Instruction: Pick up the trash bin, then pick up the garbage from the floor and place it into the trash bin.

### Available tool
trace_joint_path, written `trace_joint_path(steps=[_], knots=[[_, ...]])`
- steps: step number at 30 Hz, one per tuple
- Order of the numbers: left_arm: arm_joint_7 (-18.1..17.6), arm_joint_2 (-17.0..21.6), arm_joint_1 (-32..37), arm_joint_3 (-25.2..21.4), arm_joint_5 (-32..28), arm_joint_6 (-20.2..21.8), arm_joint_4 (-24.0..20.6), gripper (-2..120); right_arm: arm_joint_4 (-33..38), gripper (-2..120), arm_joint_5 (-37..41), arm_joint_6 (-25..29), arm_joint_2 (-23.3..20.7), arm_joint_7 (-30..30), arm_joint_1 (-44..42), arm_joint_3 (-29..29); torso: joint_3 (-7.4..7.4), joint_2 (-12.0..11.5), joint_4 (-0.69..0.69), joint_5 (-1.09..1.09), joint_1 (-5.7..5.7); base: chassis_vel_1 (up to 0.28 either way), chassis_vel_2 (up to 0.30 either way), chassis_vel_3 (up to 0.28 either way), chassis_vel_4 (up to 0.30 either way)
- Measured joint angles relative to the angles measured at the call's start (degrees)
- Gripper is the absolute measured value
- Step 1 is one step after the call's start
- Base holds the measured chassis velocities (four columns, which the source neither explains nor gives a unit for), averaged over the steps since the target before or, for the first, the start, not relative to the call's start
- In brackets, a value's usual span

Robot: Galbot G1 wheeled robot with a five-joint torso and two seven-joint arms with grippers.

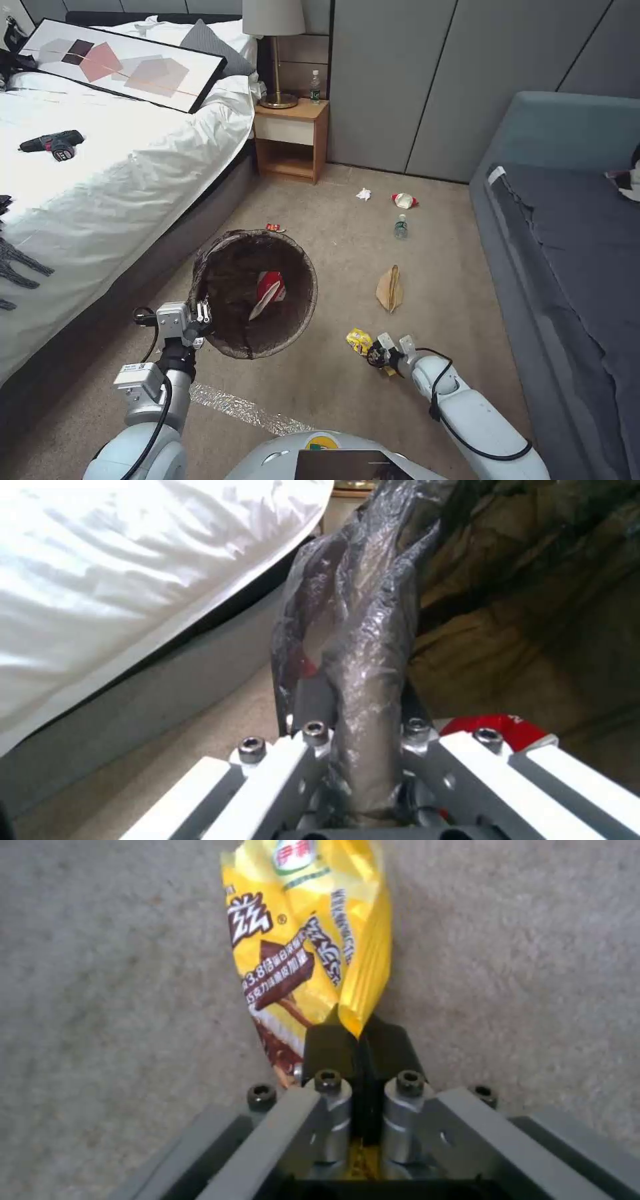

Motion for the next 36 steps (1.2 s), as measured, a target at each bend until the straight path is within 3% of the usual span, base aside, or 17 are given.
trace_joint_path(steps=[8,16,23,25,36], knots=[[0.0,0.1,-0.1,0.0,-0.1,0.0,0.0,3,9.2,0,1.3,0.1,-1.9,1.9,-3.1,2.3,0.00,0.0,-0.01,-0.03,0.00,0.000,0.000,0.000,0.000],[0.0,0.5,-0.1,-0.1,-0.2,0.3,0.0,3,26.4,0,6.6,-2.4,-5.9,2.0,-8.2,8.5,0.00,0.0,-0.02,-0.06,0.00,0.000,0.000,0.000,0.000],[0.0,0.6,-0.1,0.0,-0.2,1.4,0.0,3,37.2,0,10.6,-2.9,-9.3,2.1,-10.5,11.4,-0.01,0.0,-0.02,-0.04,0.00,0.000,0.000,0.000,0.000],[0.0,0.8,-0.2,0.0,-0.2,1.9,0.0,3,42.2,0,12.6,-2.9,-11.1,2.5,-10.2,12.6,-0.01,0.0,-0.02,-0.05,0.00,0.000,0.000,0.000,0.000],[-0.1,1.4,-0.2,0.1,-0.4,2.5,0.0,3,55.7,0,22.4,-4.2,-18.0,4.6,-3.5,11.6,-0.01,0.0,-0.01,-0.05,0.00,0.000,0.000,0.000,0.000]])
